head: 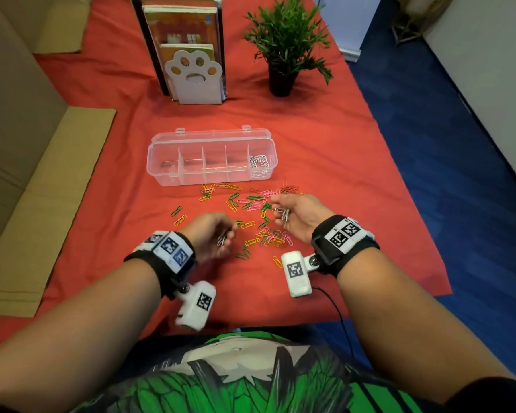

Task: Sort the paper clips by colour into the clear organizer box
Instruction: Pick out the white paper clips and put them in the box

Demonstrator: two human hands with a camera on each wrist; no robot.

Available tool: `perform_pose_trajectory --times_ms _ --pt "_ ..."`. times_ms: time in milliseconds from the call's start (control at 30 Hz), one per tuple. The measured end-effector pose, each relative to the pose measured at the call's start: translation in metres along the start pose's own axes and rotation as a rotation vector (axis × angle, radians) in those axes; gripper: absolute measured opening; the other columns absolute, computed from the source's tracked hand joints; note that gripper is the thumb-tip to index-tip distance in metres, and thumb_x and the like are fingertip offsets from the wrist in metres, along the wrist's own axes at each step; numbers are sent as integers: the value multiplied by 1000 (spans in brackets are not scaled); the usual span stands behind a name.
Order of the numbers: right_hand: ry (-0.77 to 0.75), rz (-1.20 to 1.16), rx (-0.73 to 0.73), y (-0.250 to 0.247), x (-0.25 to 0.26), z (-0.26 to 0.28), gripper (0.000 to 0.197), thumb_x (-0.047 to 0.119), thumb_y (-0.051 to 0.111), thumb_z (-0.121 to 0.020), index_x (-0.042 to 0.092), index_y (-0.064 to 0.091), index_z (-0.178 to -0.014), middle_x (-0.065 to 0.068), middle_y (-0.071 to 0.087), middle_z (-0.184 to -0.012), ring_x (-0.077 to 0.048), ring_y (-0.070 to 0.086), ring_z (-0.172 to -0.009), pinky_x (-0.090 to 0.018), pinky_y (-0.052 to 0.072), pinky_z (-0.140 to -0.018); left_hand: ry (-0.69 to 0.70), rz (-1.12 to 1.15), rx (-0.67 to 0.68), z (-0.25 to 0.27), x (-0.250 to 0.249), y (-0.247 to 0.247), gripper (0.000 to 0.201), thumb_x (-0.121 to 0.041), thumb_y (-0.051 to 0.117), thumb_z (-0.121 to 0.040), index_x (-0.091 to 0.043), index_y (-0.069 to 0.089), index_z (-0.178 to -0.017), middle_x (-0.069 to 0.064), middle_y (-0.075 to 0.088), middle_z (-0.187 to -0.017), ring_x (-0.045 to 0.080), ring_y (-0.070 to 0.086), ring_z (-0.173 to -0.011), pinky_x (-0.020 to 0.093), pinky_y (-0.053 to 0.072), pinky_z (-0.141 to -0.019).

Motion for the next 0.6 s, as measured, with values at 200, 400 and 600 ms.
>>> perform_pose_trajectory --times_ms 200,400,600 --pt "-137 269 -177 3 36 -12 35 -13 29 -91 9 52 -78 -6 47 -82 -14 53 -65 -16 50 -52 90 296 12 -9 -67 9 21 -10 36 -89 -7 56 -86 7 59 -77 16 60 -64 23 55 -55" --pt "-322 390 -317 -6 68 -23 30 -12 36 -89 6 57 -79 -6 56 -75 -18 61 -65 -19 55 -54 163 287 13 -28 -126 39 12 -12 37 -86 -14 43 -75 0 49 -85 15 52 -79 33 46 -90" --pt "-363 541 -306 4 85 -35 27 -10 48 -83 12 61 -86 -8 63 -77 -24 66 -72 -35 61 -69 231 268 -152 -42 -142 42 9 -7 46 -78 -14 41 -73 -2 35 -74 10 34 -59 25 37 -55"
Point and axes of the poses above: each hand's wrist, its own z-axis away from the middle knuckle, its own y-axis out of the palm, x = y × z, the point moved 1 cm from there along -z, towards the middle knuckle
